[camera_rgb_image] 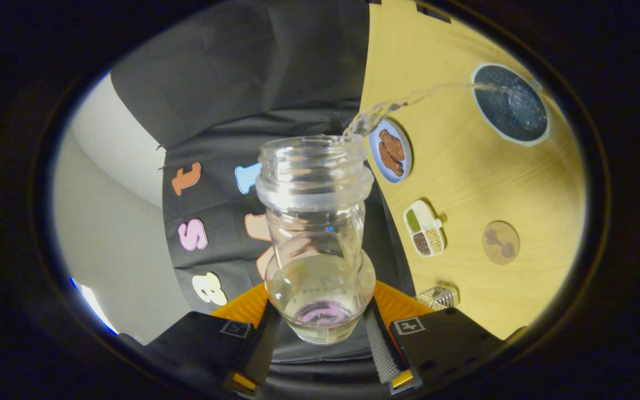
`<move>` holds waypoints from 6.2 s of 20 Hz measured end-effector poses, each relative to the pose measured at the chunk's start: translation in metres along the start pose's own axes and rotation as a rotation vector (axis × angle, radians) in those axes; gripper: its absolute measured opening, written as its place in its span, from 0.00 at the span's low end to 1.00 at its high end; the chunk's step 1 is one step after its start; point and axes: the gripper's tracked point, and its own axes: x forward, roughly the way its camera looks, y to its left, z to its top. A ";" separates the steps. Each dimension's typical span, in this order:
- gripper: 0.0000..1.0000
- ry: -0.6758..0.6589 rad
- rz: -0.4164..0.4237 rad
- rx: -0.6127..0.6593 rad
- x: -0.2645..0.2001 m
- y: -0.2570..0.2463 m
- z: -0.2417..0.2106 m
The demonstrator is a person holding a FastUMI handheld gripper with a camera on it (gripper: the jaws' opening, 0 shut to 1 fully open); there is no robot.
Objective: Take the bottle from table, then pour the juice into the cup, finally place the bottle on the coaster
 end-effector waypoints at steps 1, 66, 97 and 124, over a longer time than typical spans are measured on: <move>0.99 -0.002 0.002 0.005 0.000 0.001 -0.001; 1.00 -0.102 0.036 0.205 0.009 0.029 0.034; 1.00 0.068 -0.313 -1.033 0.023 -0.077 0.022; 1.00 0.055 -0.545 -1.617 0.066 -0.191 0.020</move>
